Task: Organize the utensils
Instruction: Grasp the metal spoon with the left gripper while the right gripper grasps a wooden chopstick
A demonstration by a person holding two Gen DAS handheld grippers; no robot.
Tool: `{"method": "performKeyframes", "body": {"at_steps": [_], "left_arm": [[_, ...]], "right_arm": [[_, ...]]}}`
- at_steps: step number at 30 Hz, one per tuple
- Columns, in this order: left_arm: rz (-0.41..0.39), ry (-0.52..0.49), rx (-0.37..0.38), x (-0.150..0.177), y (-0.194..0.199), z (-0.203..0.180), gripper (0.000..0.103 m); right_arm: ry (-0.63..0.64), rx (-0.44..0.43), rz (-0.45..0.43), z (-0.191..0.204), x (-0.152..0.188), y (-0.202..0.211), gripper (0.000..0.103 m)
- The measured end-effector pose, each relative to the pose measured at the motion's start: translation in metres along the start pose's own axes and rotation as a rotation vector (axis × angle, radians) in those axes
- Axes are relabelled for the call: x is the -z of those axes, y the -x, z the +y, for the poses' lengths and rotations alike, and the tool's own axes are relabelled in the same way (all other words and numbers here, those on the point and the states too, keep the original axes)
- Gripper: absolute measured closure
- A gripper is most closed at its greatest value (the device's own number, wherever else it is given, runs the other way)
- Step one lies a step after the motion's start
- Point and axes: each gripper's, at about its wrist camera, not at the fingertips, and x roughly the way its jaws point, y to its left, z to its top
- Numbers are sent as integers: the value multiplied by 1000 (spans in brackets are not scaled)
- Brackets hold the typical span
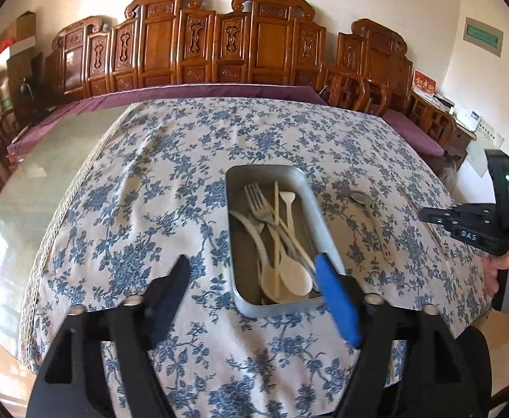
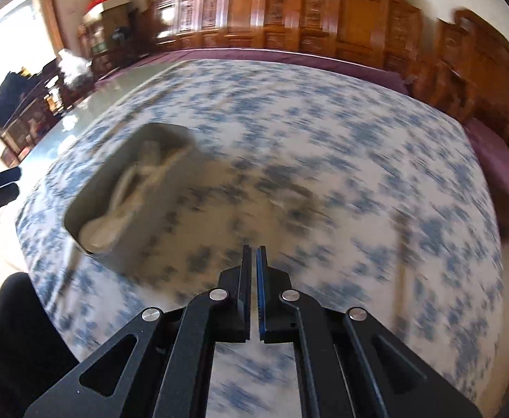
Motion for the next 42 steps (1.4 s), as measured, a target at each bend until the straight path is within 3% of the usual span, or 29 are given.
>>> {"method": "performKeyframes", "body": {"at_steps": [4,6,10,17,29,31,32,37,40,42], "left_arm": [[13,4,-5,-1,-4,-17,13],[17,4,-7,-1,-6,-24,12],[23,-3,-16,-2,-13,-40,12],[38,-32,-21,-4,-28,-69,12],[72,-120,10,-21,-61,-127,12],[77,-125,17,-24,-67,-134,12],[81,-131,20,-26,-72,-140,12],[98,-158,38,-31,-95,-162,12],[104,-170,56,-35,-109,-173,12],[109,-175,52,-38,-120,-180,20]], "right_arm": [[-32,89,-4,-40,19,2,99],[-56,115,8,-60,28,-2,87],[-108,127,34,-90,42,-17,80],[-130,137,64,-110,55,-40,80],[-102,126,83,-119,46,-58,80],[-74,132,84,-117,46,-59,86],[-65,133,85,-116,47,-58,95],[-40,151,83,-112,51,-55,96],[-73,113,73,-119,53,-54,96],[-80,93,59,-122,55,-53,96]]}}
